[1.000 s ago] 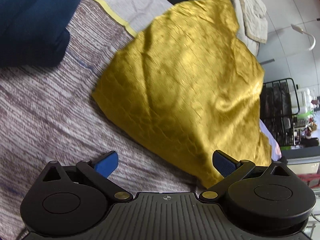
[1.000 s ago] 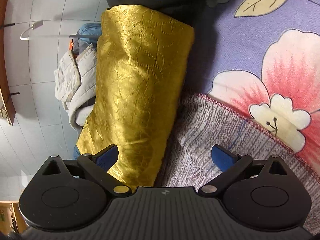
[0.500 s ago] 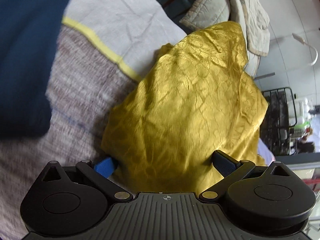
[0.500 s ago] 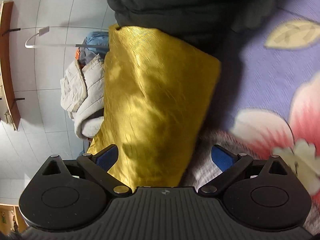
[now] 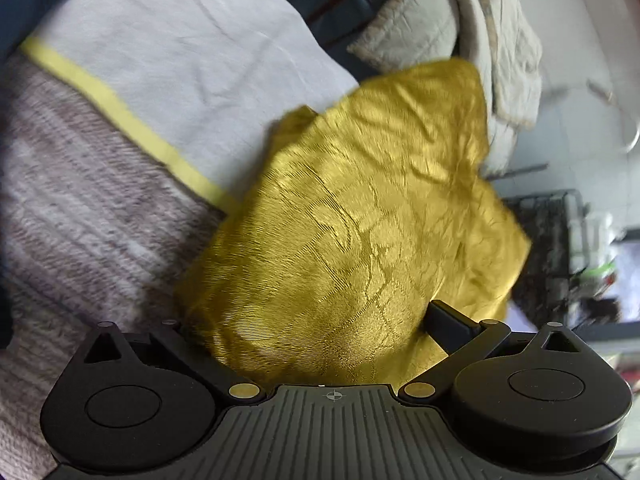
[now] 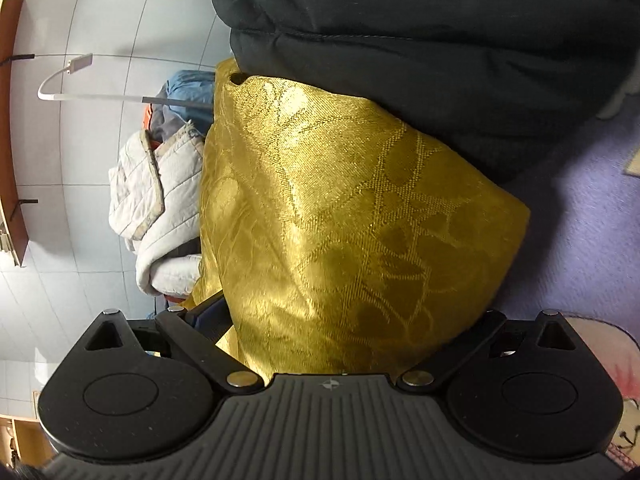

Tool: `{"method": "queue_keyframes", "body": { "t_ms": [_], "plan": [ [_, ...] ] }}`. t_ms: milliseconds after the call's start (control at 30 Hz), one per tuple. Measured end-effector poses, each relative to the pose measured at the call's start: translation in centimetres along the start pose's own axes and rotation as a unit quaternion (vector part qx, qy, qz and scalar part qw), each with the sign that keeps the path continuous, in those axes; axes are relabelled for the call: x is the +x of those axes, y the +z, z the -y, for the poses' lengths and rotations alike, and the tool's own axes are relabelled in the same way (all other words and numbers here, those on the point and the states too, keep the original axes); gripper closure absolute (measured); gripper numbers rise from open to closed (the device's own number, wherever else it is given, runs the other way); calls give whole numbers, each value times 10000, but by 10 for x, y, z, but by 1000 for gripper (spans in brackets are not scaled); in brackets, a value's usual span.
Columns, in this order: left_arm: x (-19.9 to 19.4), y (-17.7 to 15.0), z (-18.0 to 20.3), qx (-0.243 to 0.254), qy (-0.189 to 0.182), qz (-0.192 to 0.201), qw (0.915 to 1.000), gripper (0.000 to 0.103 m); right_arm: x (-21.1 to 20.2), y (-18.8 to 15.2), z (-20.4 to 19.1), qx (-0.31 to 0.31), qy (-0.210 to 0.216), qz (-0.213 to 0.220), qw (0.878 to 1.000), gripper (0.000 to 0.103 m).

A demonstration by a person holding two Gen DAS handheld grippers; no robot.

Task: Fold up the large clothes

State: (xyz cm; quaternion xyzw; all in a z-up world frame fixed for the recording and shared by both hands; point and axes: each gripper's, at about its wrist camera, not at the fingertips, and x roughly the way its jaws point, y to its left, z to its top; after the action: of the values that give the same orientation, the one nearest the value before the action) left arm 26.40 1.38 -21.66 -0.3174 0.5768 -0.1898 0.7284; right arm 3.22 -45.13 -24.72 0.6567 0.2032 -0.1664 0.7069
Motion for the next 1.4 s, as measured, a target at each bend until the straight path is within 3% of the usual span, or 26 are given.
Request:
{"method": "queue_keyframes", "body": {
  "t_ms": [100, 233, 300, 467, 567, 867, 1133, 1267, 1400],
  "plan": [
    [6, -2, 9, 153, 128, 54, 9998, 0, 7, -1, -5, 32, -44, 78, 10000, 4],
    [-1, -11, 15, 233, 188, 223, 9993, 0, 9, -4, -15, -216, -270, 169, 9993, 24],
    [-10, -21, 14, 308, 191, 258, 9990, 0, 9, -7, -15, -219, -244, 181, 9993, 29],
    [-19, -33, 30, 810, 234, 322, 9959, 0, 4, -12, -21, -239, -138, 199, 9994, 50],
    [-28, -43, 47, 1233, 427, 398, 9906, 5, -3, -18, -29, -473, -220, 224, 9984, 56],
    [-80, -76, 62, 1827, 125, 509, 9818, 17, -45, -45, -78, -1647, -45, 178, 9862, 62],
    [-110, -125, 51, 2012, 172, 386, 9786, 18, -104, -67, -78, -2019, -73, -1, 9794, 63],
    [-113, -128, 44, 1836, 134, 389, 9821, 19, -124, -76, -76, -2223, -93, -111, 9749, 63],
    [-126, -108, 67, 2019, 57, 771, 9764, 23, -126, -91, -84, -2443, -7, -235, 9694, 63]
  ]
}}
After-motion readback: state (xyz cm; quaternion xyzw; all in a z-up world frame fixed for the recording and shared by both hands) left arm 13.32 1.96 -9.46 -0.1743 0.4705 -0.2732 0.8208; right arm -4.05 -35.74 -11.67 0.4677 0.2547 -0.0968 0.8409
